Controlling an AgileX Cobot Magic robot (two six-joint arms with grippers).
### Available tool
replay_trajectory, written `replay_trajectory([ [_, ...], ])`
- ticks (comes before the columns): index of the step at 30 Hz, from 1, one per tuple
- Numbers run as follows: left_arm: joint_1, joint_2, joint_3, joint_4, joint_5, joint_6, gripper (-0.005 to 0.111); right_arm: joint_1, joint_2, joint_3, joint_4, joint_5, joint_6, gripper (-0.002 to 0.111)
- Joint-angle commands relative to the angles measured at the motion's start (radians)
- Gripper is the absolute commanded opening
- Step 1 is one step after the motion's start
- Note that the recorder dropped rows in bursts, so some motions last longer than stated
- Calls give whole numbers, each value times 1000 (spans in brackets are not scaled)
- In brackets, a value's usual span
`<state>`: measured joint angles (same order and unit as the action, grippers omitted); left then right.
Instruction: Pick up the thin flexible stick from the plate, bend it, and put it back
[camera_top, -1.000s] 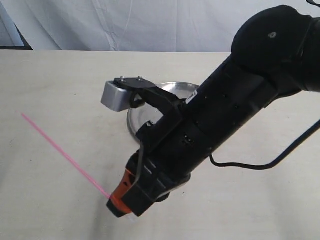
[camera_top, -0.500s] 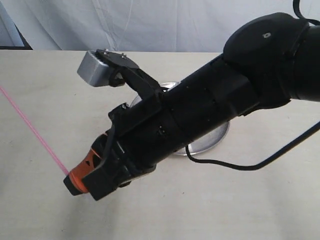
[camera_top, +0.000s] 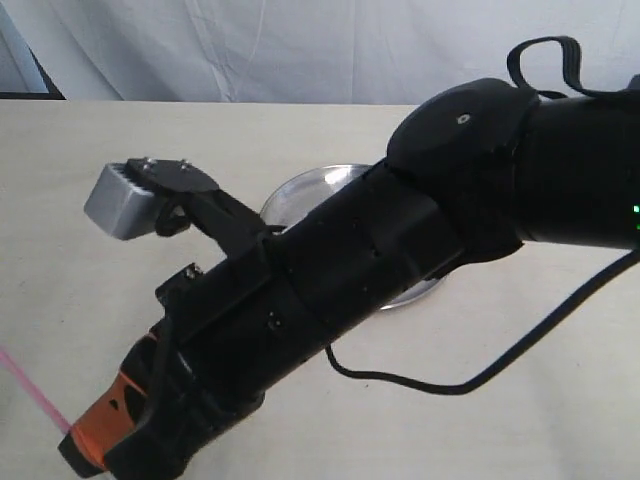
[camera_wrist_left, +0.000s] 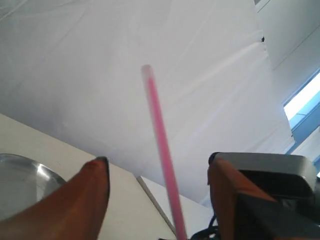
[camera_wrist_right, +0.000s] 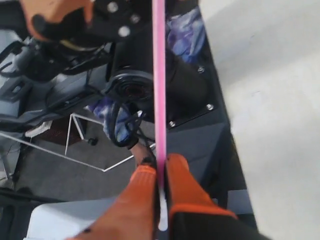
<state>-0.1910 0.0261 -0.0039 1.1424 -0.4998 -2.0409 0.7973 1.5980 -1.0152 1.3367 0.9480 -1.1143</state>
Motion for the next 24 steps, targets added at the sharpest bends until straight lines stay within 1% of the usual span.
replay_trajectory([
  [1, -10, -2, 4, 23, 22, 3, 51, 41, 2, 1, 7, 7, -18, -1],
  [3, -10, -2, 4, 29, 8, 3, 31, 41, 2, 1, 11, 5, -18, -1],
  [4, -10, -2, 4, 51, -1, 3, 16, 41, 2, 1, 17, 5, -18, -1],
  [5, -10, -2, 4, 86, -7, 3, 4, 41, 2, 1, 28, 10, -18, -1],
  [6, -10, -2, 4, 108, -11, 6, 0, 41, 2, 1, 38, 18, -18, -1],
  [7, -10, -2, 4, 142, -17, 6, 0, 41, 2, 1, 61, 37, -18, -1],
  [10, -10, -2, 4, 160, -20, 6, 0, 41, 2, 1, 89, 71, -18, -1],
  [16, -10, -2, 4, 175, -18, 6, 0, 41, 2, 1, 91, 64, -18, -1],
  [22, -10, -2, 4, 67, -29, 3, 0, 41, 2, 1, 57, -110, -18, -1],
  [23, -10, -2, 4, 58, -31, 3, 0, 41, 2, 1, 57, -142, -18, 0],
  [24, -10, -2, 4, 56, -35, 3, 0, 41, 2, 1, 57, -172, -18, 3],
])
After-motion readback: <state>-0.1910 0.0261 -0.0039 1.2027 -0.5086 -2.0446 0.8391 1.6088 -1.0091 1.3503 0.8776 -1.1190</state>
